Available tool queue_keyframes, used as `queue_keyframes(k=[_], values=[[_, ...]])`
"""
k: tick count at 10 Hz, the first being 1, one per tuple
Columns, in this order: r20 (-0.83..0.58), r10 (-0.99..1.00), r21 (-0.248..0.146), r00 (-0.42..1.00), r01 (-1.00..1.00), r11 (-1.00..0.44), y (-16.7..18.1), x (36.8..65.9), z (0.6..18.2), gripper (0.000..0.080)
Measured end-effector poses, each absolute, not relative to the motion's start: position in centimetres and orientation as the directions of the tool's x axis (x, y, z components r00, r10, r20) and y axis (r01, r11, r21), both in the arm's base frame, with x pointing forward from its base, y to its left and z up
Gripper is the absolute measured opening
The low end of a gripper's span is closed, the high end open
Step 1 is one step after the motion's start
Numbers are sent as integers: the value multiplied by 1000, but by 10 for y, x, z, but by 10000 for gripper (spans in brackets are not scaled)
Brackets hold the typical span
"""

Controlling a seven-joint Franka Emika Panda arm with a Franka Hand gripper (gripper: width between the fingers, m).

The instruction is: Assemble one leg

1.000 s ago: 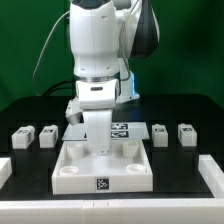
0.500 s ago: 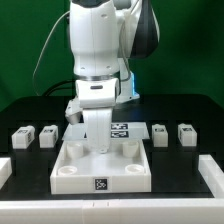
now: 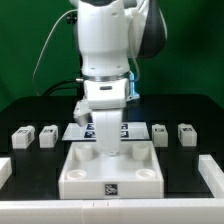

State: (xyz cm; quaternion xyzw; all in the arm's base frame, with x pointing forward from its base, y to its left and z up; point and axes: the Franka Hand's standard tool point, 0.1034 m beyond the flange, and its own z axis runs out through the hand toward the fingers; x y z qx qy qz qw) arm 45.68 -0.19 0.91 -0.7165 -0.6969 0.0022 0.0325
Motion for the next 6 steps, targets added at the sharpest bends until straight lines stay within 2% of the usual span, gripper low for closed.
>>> queue_keyframes(k=[3,6], values=[[74,997,-16,39,999,-38,45,490,14,57],[96,995,-10,38,999,-37,64,502,4,57]])
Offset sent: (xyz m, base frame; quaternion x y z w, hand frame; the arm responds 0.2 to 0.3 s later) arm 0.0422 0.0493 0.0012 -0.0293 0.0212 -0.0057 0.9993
